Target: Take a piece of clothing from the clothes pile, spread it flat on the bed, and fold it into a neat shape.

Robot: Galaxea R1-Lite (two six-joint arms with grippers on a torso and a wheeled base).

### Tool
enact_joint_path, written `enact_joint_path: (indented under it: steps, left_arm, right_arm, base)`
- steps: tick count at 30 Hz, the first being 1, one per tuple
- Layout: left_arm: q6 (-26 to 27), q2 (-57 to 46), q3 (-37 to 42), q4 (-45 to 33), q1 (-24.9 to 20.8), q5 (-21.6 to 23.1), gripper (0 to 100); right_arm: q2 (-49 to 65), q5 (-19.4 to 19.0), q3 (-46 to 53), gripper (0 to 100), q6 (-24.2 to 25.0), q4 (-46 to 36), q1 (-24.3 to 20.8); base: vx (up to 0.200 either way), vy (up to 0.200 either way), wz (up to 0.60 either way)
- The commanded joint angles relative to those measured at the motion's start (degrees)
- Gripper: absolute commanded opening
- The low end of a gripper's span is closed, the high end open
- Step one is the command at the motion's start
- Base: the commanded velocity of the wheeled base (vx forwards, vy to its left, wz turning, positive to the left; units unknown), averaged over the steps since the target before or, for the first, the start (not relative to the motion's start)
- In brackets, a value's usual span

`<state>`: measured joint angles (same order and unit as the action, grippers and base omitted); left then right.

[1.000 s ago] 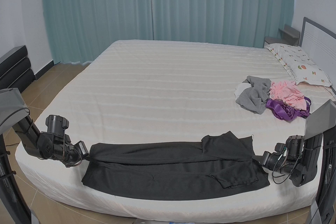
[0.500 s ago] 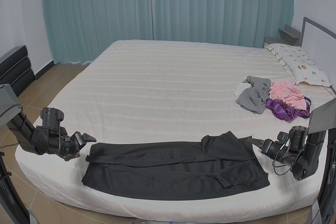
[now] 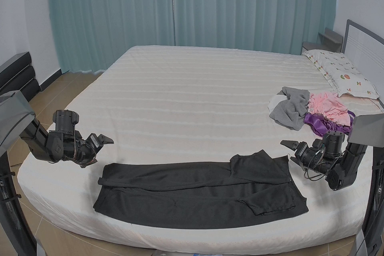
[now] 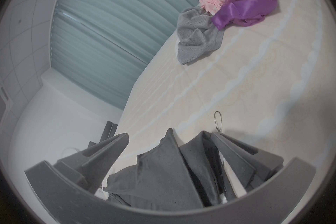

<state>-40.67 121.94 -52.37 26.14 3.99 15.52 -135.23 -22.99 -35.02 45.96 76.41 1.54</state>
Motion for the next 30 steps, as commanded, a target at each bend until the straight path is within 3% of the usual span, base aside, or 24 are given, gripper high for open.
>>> enact_joint_path:
  steps: [1, 10, 11, 17, 24, 30]
  left_arm:
    - [0.3, 7.0, -2.5, 0.1, -0.7, -0.1, 100]
    - [0.7, 6.6, 0.4, 0.4, -2.2, -0.6, 100]
    - [0.7, 6.6, 0.5, 0.4, -2.4, -0.6, 0]
    - [0.7, 7.0, 0.4, 0.6, -2.0, -1.3, 0]
    - [0.1, 7.3, 0.9, 2.4, -1.6, -8.8, 0]
    - [-1.0, 7.5, 2.1, 7.4, -1.8, -9.4, 0]
  right_arm:
    - [-4.5, 0.1, -2.4, 100, 1.4, -0.8, 0.1]
    - [-4.9, 0.1, -2.0, 100, 1.4, -0.6, 0.2]
    - [-4.9, 0.1, -2.0, 100, 1.4, -0.6, 0.2]
    - [-5.0, 0.1, -2.0, 100, 1.4, -0.3, 0.1]
    - [-5.0, 0.1, -2.0, 100, 1.4, -0.3, 0.1]
    - [-5.1, 0.1, -1.9, 100, 1.4, -0.2, 0.0]
  base:
    - [0.000, 0.000, 0.00]
    - [0.000, 0.000, 0.00]
    - [0.000, 0.000, 0.00]
    - [0.000, 0.000, 0.00]
    - [0.000, 0.000, 0.00]
    - [0.000, 0.000, 0.00]
